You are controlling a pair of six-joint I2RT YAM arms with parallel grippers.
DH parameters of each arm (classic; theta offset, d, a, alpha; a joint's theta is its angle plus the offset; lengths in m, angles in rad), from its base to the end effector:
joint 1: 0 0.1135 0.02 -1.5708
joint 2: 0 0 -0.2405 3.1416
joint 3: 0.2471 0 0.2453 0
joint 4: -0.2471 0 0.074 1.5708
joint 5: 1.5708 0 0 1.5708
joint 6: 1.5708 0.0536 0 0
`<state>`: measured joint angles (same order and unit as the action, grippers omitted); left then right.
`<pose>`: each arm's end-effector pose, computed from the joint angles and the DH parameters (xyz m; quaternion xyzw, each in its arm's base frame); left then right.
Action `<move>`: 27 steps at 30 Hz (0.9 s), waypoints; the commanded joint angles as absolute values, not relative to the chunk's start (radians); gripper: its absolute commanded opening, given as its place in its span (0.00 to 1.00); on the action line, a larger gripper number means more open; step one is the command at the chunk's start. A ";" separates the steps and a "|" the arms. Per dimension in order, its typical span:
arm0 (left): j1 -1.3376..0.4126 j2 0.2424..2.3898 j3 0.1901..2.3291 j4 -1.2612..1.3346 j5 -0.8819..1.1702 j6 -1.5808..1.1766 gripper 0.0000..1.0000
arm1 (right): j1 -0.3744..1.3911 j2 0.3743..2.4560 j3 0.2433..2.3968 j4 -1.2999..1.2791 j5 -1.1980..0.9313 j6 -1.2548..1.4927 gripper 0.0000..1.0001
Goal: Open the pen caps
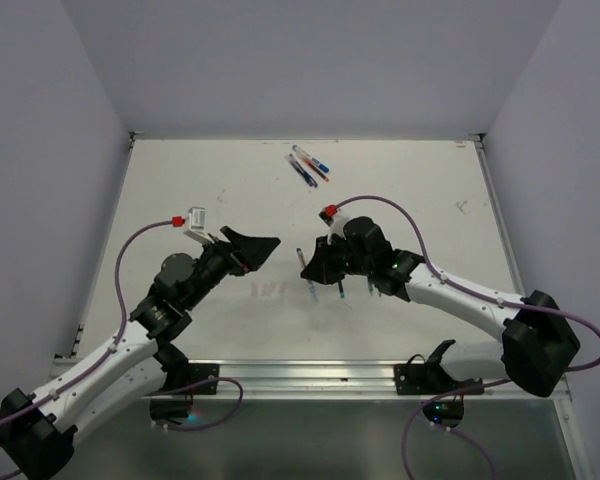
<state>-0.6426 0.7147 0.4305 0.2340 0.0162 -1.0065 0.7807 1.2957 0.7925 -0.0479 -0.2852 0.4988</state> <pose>0.1683 -0.1271 0.2556 -0.1256 0.7137 -0.5100 0.4635 0.2017 0.2210 0.2171 -0.1900 0.8456 0.3879 0.3135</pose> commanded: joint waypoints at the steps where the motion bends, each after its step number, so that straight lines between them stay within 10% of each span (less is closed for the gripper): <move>1: -0.646 0.675 0.367 0.256 -0.007 -0.919 1.00 | 0.779 1.232 0.782 -0.005 -0.134 0.583 0.00; 10: -0.736 0.764 0.239 0.512 0.158 -0.900 0.75 | 0.772 1.158 0.787 0.116 -0.092 0.721 0.00; 27: -0.764 0.992 0.252 0.859 0.344 -0.900 0.73 | 0.772 1.146 0.710 0.299 -0.206 0.824 0.00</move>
<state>-0.7559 0.9882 0.2295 0.7616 0.3157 -0.9230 0.7731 1.1534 0.7158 0.2302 -0.1806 0.7971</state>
